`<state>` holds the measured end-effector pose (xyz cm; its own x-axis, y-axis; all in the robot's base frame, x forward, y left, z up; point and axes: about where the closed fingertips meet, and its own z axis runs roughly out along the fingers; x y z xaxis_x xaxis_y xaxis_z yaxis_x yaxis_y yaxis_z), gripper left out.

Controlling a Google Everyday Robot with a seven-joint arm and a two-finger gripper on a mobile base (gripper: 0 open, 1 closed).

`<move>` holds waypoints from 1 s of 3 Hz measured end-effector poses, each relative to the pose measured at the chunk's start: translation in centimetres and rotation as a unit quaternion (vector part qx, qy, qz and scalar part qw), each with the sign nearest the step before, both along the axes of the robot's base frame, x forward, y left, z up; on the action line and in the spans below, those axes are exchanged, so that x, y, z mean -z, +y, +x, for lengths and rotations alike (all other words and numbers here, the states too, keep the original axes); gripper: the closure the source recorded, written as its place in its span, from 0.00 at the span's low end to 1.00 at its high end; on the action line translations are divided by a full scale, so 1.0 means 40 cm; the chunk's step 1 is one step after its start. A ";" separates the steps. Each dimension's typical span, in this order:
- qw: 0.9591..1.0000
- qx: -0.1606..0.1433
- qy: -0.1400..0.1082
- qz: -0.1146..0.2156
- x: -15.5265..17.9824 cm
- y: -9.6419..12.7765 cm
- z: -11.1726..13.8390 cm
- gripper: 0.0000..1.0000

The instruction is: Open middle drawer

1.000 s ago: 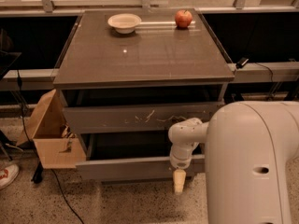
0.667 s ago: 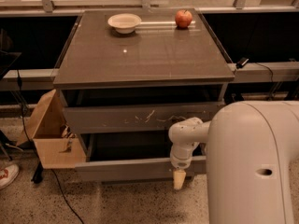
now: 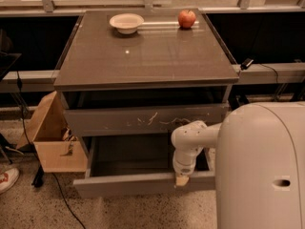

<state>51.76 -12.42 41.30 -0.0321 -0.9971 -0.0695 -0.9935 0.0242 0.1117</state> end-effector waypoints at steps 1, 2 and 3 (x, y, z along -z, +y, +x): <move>1.000 -0.006 -0.005 0.004 -0.009 0.011 -0.009 0.96; 1.000 -0.006 -0.005 0.004 -0.009 0.011 -0.009 0.00; 1.000 -0.006 -0.005 0.004 -0.009 0.011 -0.009 0.00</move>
Offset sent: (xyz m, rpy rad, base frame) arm -0.0036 0.0043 0.0036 0.0083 -0.0093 0.0127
